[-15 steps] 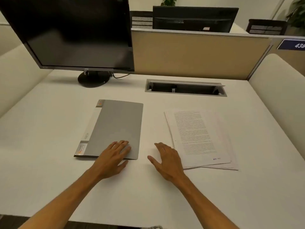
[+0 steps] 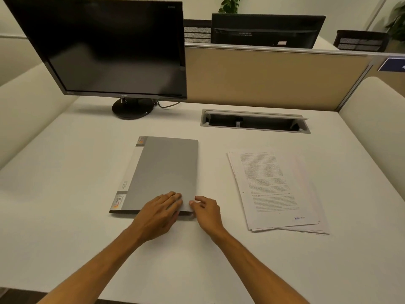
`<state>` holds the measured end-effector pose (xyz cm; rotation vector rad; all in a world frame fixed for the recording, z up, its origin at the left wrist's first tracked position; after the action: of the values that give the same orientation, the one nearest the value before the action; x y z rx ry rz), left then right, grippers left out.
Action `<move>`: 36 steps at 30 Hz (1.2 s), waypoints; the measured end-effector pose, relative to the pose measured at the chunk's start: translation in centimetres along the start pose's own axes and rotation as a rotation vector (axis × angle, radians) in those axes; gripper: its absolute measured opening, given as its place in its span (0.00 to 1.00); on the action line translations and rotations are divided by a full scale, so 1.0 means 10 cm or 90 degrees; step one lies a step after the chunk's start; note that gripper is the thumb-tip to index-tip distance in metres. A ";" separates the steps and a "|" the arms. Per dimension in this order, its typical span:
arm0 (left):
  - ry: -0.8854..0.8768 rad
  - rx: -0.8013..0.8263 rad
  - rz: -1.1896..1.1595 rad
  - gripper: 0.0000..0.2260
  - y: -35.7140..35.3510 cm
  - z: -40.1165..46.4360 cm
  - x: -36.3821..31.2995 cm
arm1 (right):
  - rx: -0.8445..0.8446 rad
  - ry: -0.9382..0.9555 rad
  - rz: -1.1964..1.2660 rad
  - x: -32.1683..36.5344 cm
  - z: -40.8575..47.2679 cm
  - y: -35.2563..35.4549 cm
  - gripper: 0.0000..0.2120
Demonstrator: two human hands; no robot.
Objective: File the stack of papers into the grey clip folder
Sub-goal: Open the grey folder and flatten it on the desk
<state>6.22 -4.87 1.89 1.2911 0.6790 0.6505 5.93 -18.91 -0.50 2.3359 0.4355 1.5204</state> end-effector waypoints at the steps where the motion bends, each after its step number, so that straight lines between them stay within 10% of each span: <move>1: 0.003 -0.010 -0.004 0.23 0.00 -0.01 0.01 | -0.001 -0.016 0.040 -0.01 0.00 0.00 0.18; 24: 0.153 -0.137 -0.260 0.30 0.71 0.50 -0.02 | -0.142 0.194 0.065 0.54 -0.33 0.41 0.04; 29: 0.315 -0.272 -0.435 0.22 1.43 0.62 0.36 | -0.110 0.344 0.067 1.21 -0.49 0.25 0.14; 36: 0.383 -0.203 -0.384 0.16 2.00 0.51 0.81 | -0.044 0.466 -0.013 1.86 -0.58 -0.16 0.24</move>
<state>14.29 1.27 21.68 0.5307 1.3302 0.6066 7.71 -9.05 16.34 1.6459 0.5503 2.3060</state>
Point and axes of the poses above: each hand's wrist, its own z-axis towards the middle knuckle, its own y-axis out of the back of the hand, x = y × z, the point moved 8 cm from there along z, towards the middle knuckle, and after that the axes turned 5 degrees about -z, right-handed, at the moved point
